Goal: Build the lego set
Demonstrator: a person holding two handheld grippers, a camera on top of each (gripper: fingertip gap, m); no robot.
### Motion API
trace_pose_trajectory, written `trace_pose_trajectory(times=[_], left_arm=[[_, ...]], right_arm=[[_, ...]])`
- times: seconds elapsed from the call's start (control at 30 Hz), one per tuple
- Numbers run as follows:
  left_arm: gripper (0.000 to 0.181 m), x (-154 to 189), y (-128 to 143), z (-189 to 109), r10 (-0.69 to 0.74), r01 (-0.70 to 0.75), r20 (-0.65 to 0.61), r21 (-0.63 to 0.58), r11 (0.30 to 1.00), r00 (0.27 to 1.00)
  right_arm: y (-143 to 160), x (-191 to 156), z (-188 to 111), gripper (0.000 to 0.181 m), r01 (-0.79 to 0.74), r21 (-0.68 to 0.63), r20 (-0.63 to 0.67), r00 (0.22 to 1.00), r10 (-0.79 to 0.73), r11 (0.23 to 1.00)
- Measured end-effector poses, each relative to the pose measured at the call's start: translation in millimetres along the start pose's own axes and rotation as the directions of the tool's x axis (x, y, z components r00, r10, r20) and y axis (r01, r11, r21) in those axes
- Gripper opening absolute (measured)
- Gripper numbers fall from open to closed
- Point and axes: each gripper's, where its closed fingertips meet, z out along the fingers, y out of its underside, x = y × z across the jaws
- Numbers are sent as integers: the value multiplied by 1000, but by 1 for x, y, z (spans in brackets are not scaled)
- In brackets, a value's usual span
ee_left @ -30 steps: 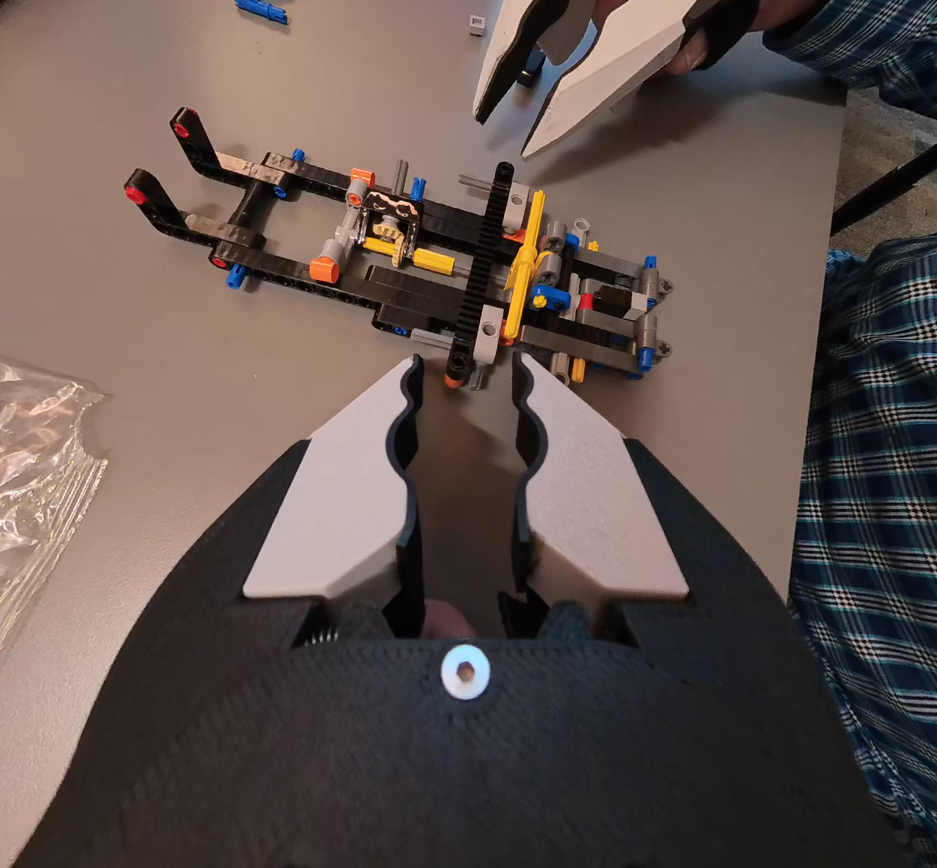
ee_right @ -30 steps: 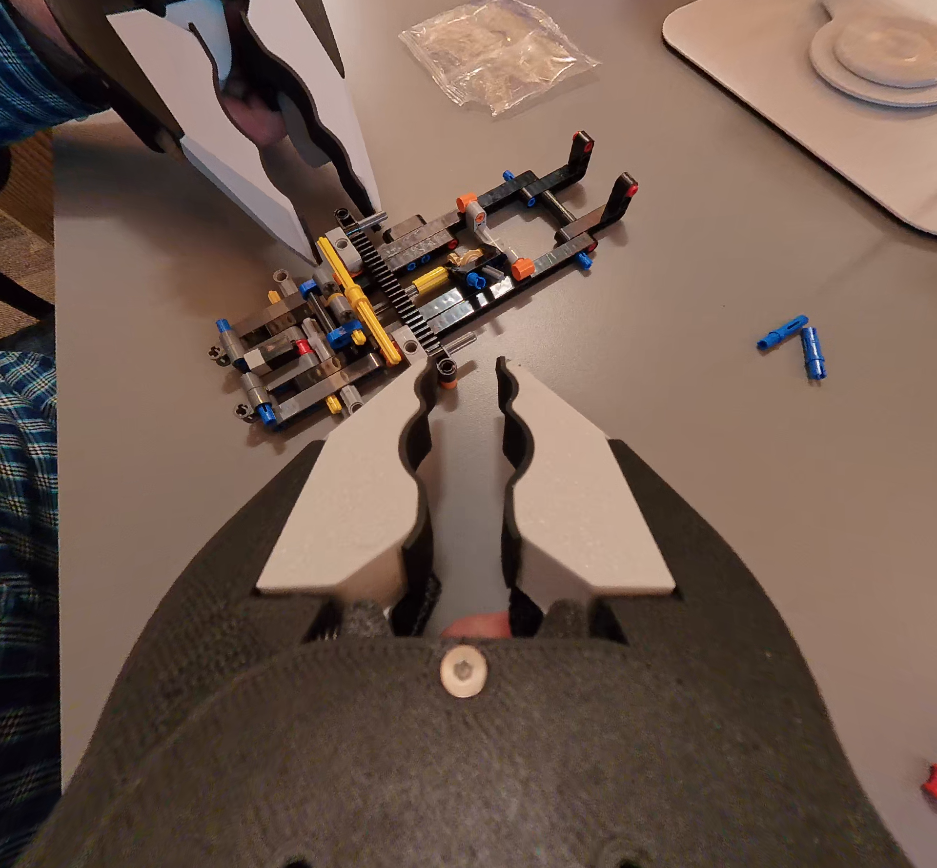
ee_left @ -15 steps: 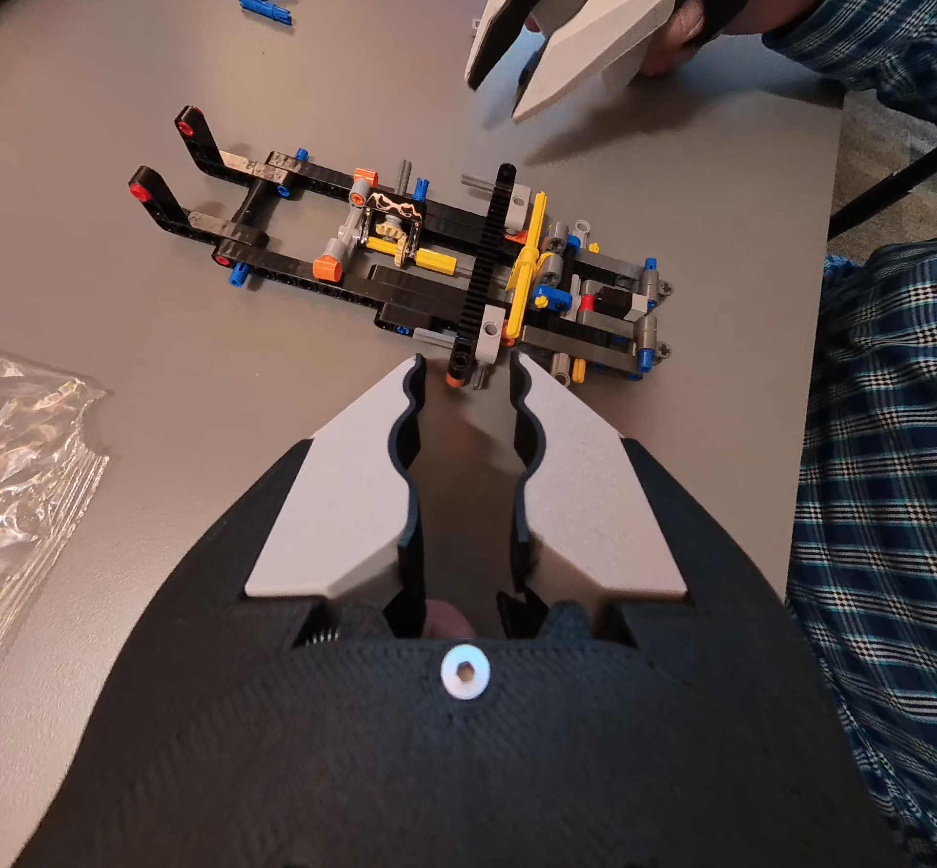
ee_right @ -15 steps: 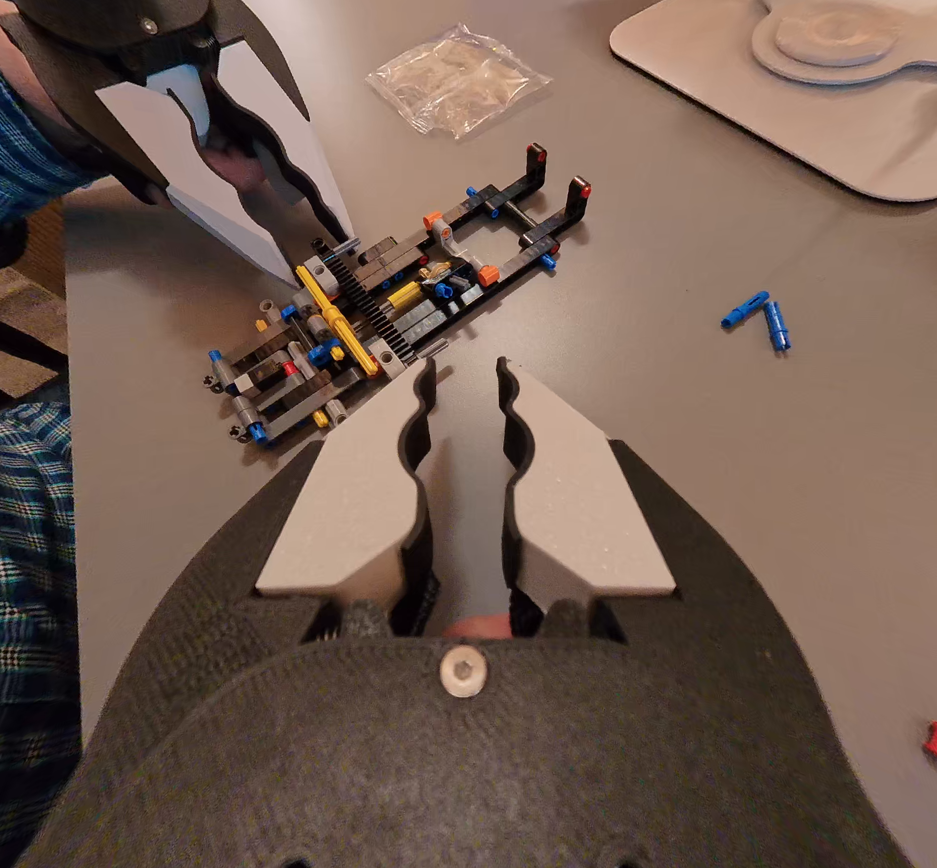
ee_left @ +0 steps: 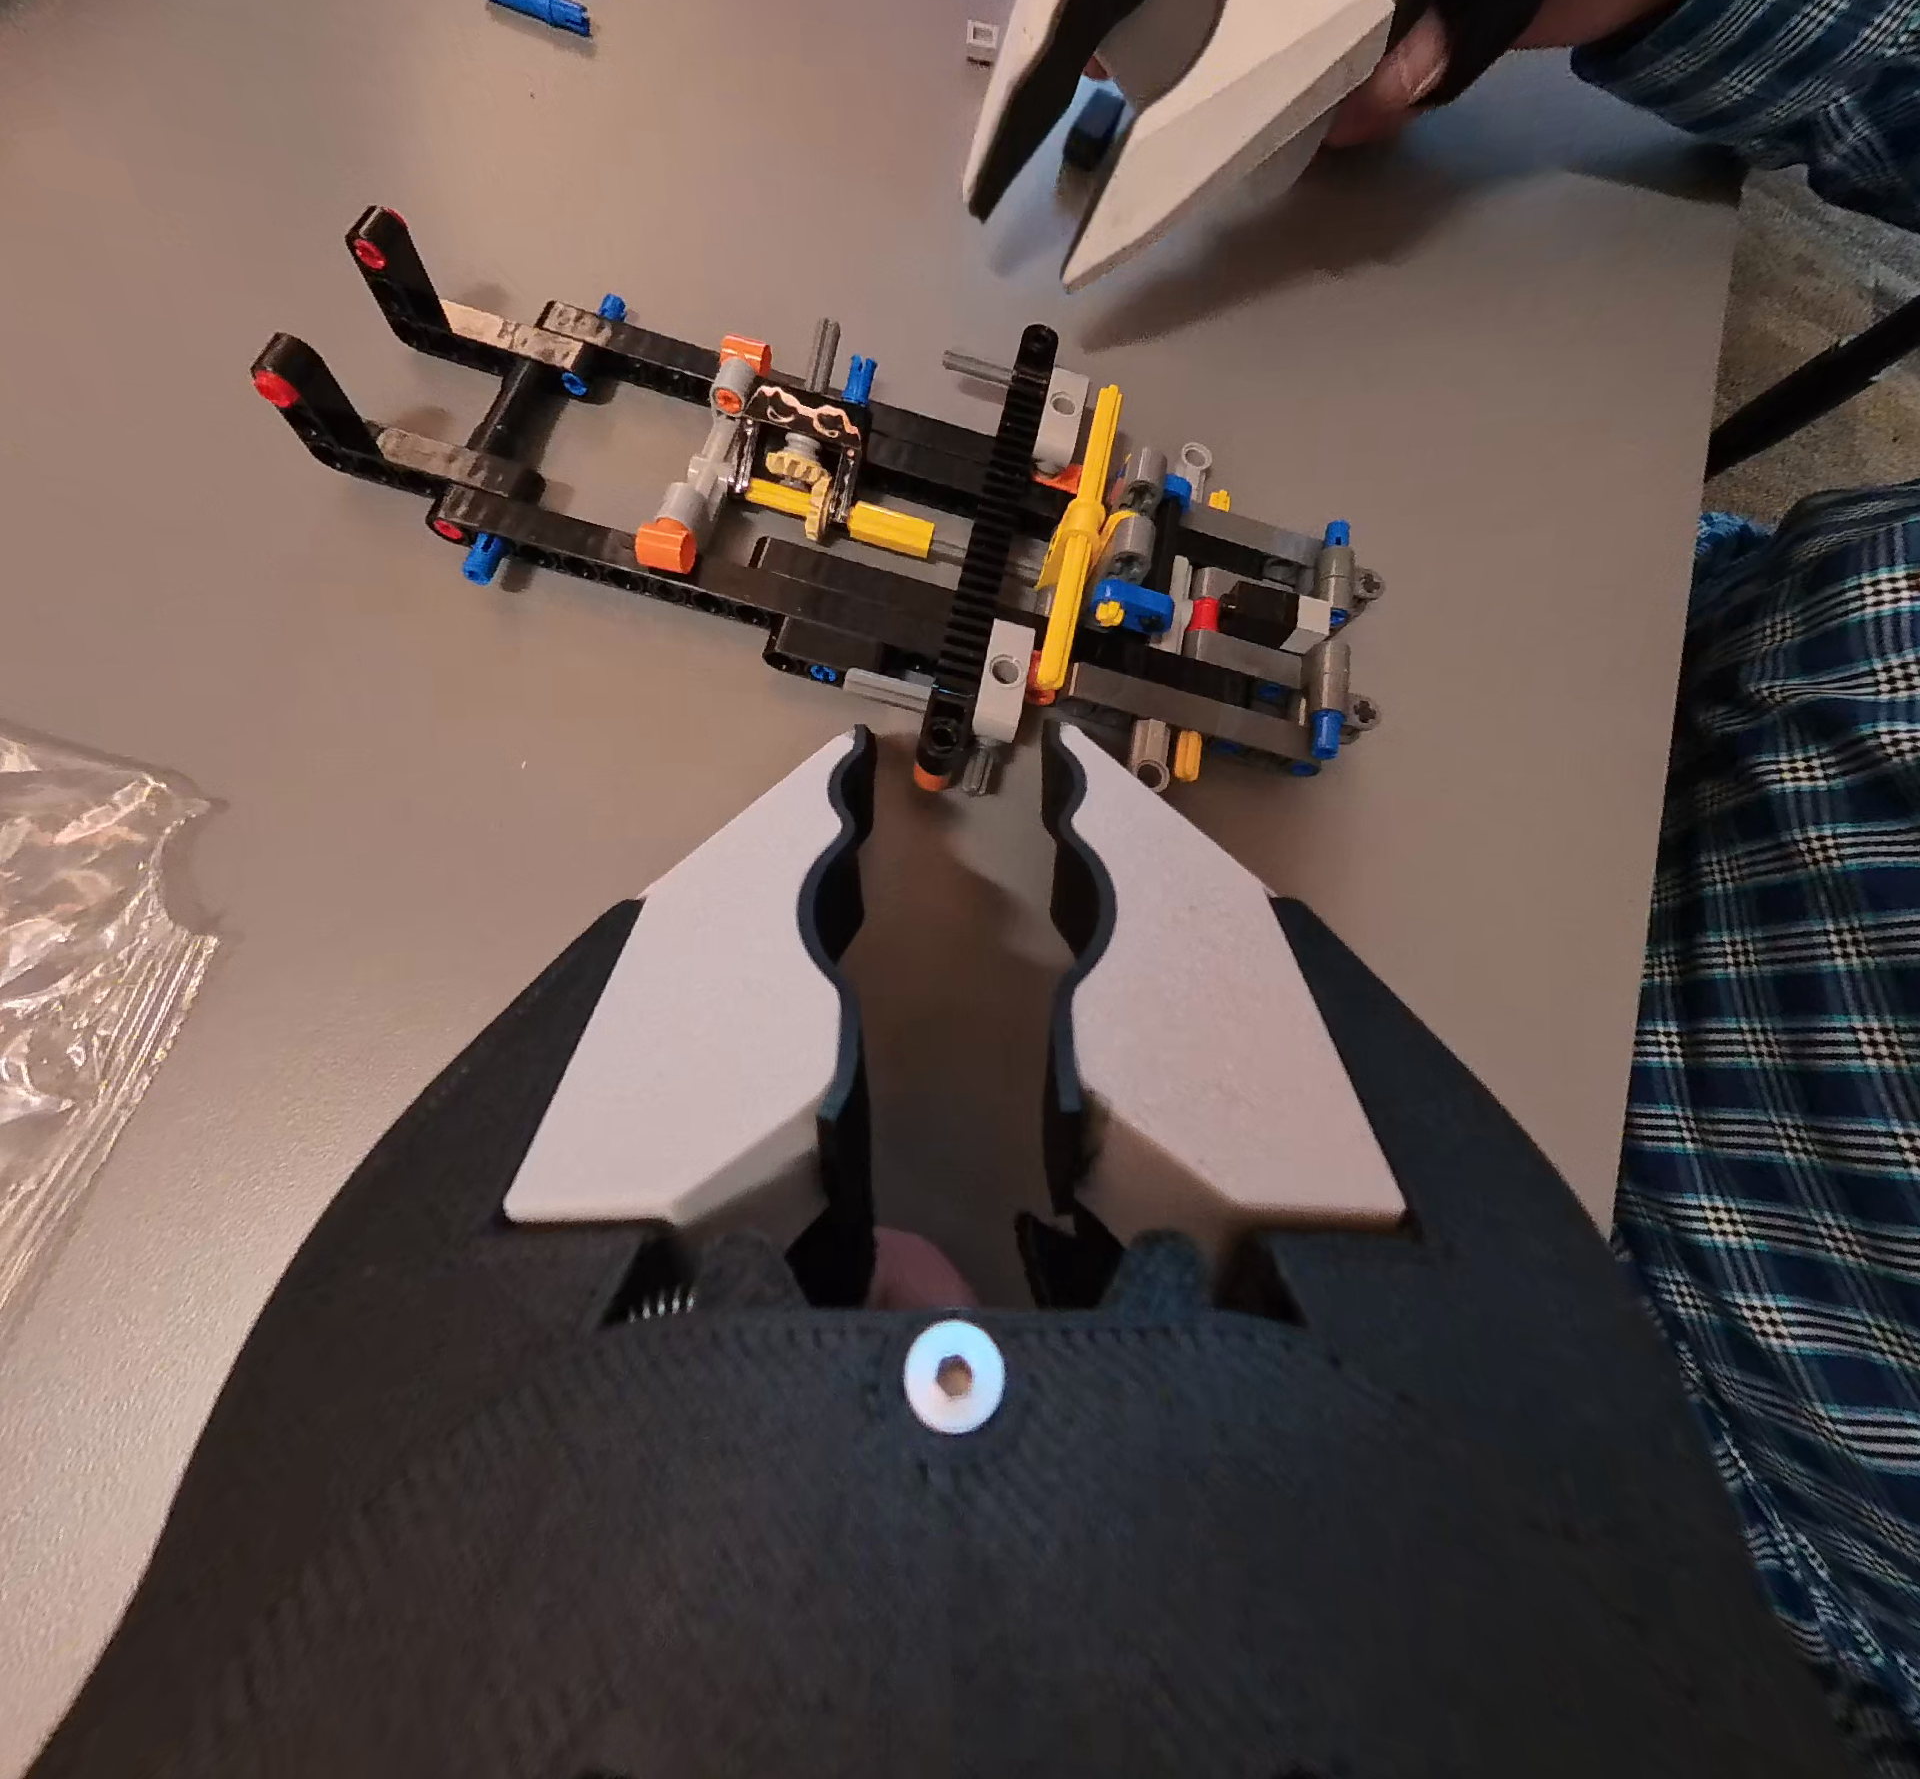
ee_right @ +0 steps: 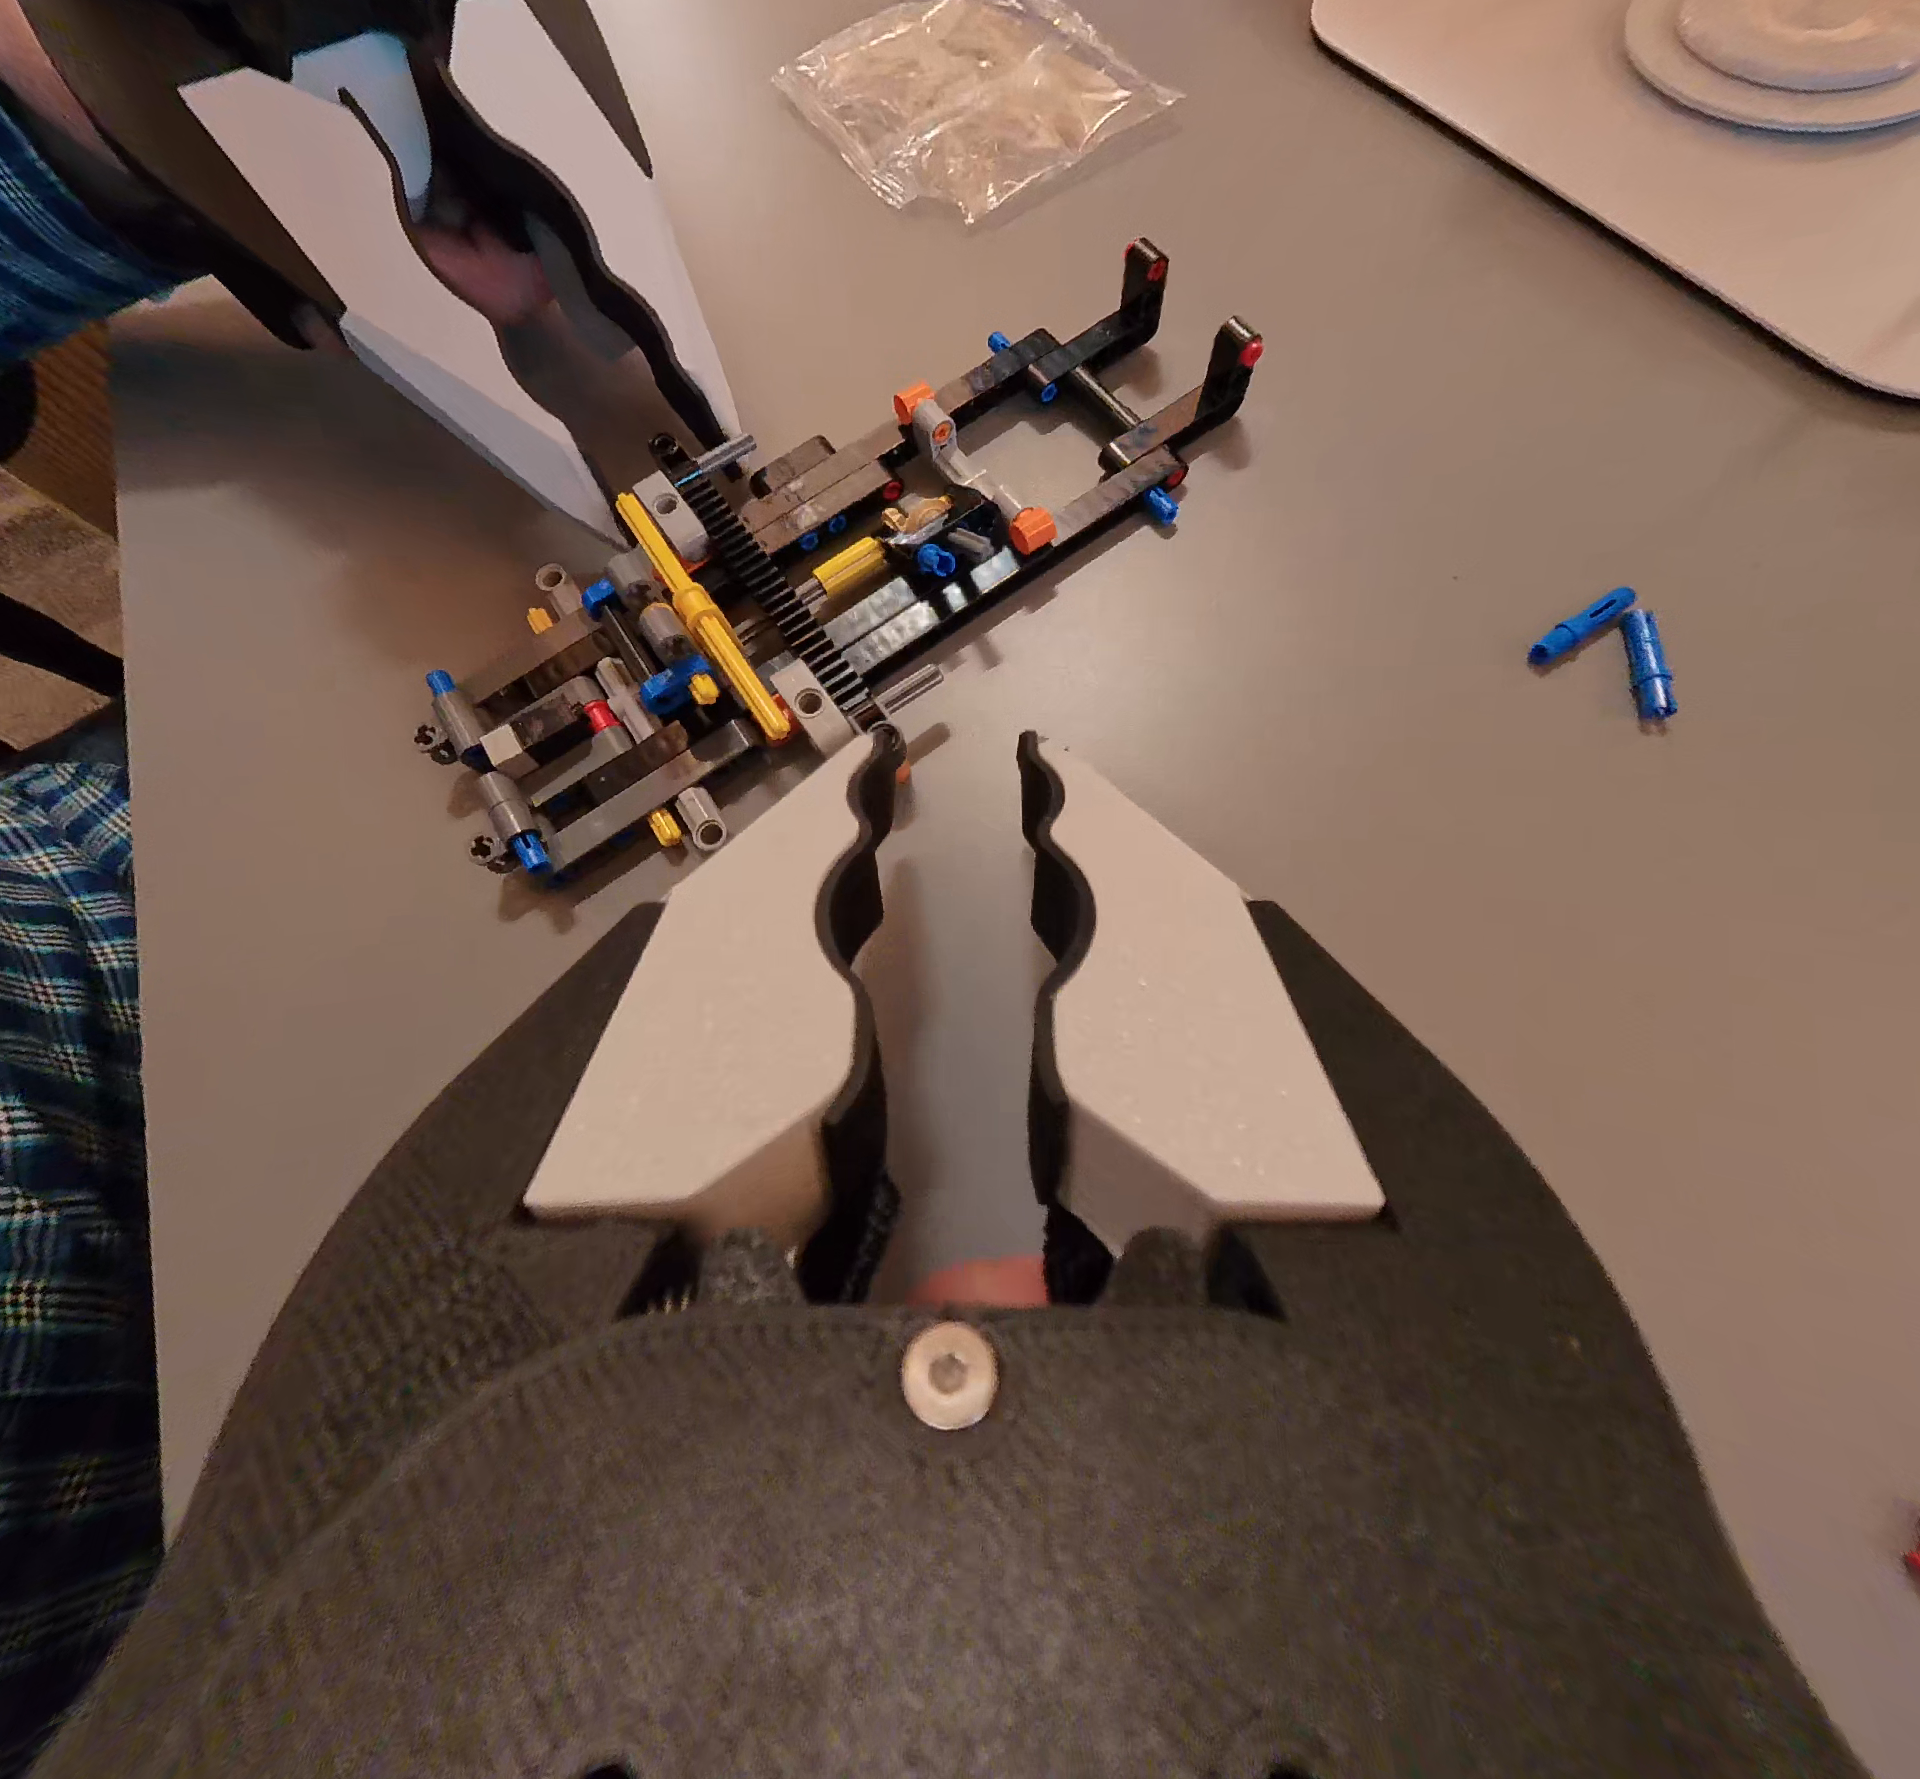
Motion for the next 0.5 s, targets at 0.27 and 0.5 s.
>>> trace_pose_trajectory(times=[0.27, 0.5], left_arm=[[29, 0, 0, 0, 4, -4, 1, -1, 1000, 1000], [30, 0, 0, 0, 2, -2, -1, 0, 1000, 1000]], right_arm=[[1, 0, 1, 28, 12, -8, -10, 1000, -12, 1000], [3, -1, 3, 30, 27, -21, -6, 1000, -27, 999]])
